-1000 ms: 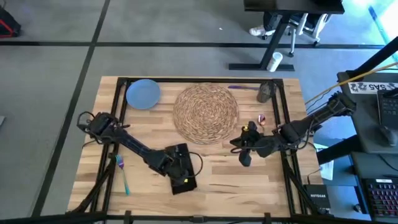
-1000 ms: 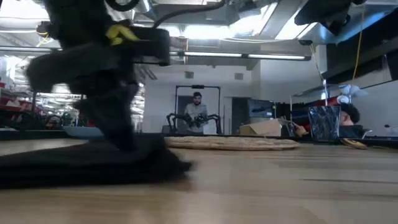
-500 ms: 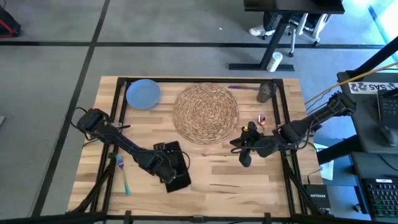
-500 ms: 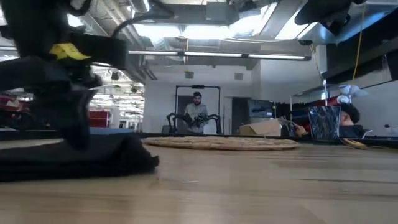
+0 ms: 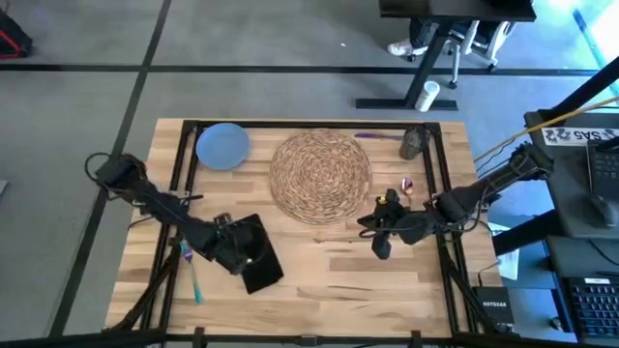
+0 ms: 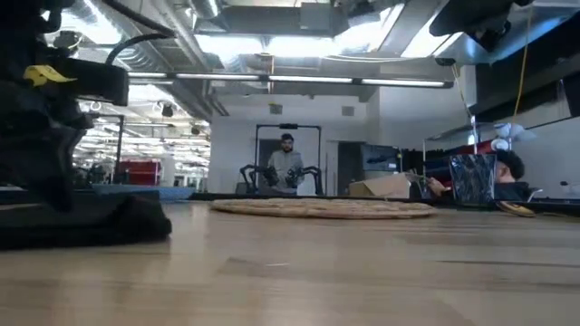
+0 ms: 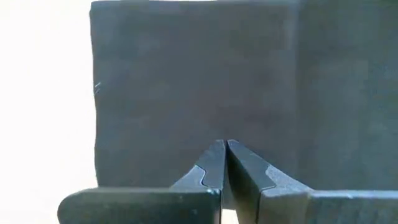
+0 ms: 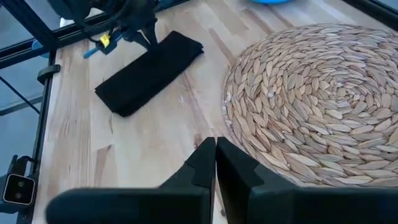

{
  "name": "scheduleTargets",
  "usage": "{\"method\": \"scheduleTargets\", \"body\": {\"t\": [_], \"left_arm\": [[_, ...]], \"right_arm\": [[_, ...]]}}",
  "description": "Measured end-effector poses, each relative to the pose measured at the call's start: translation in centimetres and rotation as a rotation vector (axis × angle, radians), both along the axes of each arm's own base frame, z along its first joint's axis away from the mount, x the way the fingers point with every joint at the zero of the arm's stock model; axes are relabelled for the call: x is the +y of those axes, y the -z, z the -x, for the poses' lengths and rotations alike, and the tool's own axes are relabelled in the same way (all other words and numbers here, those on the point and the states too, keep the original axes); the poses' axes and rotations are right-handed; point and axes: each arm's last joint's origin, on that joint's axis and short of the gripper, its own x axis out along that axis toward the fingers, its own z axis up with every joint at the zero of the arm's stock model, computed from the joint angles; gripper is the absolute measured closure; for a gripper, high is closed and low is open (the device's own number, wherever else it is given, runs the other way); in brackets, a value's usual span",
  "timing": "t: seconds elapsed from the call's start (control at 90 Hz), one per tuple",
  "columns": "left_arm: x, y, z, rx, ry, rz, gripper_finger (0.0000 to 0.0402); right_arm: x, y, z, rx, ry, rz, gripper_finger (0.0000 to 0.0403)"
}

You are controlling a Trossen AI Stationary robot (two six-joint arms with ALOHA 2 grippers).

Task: Set table place
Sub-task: Put the black table napkin to the left side of the brown placemat

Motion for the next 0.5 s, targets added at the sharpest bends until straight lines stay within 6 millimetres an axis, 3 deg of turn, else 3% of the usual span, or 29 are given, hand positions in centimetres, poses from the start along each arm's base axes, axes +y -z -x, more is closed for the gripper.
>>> {"method": "scheduleTargets", "body": {"t": [0.189,0.5], "left_arm": [[0.9,0.4,1.3,0.0,-0.039,0.004,0.0402],[1.0,-0.1,1.5,-0.005,-0.068,0.037,0.0402]], "right_arm": [[0.0,0.0,0.0,-0.001,0.003,-0.003,0.0403],[0.0,0.0,0.0,-0.001,0.005,-0.004,0.0403]]}}
